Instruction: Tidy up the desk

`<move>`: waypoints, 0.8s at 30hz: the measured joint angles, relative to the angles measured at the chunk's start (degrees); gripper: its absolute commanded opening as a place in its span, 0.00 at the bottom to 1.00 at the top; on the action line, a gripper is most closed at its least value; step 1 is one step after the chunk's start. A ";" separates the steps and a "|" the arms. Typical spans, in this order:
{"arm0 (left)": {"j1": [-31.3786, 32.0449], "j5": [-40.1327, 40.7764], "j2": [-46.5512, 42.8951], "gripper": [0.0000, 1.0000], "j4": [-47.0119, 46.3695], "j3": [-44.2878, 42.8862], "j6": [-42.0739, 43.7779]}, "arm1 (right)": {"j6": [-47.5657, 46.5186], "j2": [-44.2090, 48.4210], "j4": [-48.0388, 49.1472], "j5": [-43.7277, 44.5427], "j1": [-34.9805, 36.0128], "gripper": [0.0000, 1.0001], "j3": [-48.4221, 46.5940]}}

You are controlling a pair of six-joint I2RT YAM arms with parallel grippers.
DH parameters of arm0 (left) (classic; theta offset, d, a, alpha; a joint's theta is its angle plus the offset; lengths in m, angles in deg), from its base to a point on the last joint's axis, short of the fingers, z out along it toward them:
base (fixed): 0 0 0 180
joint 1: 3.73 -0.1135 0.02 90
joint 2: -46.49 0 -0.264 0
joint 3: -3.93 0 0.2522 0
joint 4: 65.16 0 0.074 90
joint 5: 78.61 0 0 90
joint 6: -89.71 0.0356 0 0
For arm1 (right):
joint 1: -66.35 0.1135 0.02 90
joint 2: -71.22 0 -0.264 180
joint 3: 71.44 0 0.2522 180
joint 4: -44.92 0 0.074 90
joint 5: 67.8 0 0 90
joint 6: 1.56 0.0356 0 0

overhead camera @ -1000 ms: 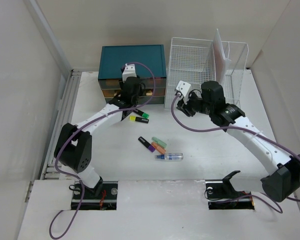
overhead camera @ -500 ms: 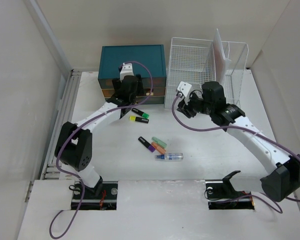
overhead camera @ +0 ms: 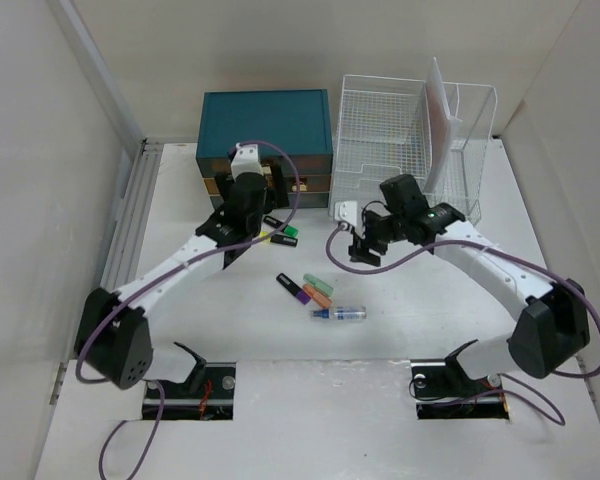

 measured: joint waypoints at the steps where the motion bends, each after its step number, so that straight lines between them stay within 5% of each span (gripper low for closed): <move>1: 0.55 -0.04 -2.05 0.90 0.00 1.29 -0.31 | -2.16 -1.14 -1.53 -0.15 0.83 0.72 0.00; 13: 1.92 -2.25 -20.00 0.90 -0.20 17.16 -4.83 | -16.35 -7.85 -10.29 -0.15 11.87 0.72 2.82; 24: 1.92 -1.55 -20.90 0.90 -0.70 21.53 -7.72 | -9.40 -8.52 -8.07 1.68 19.06 0.63 8.98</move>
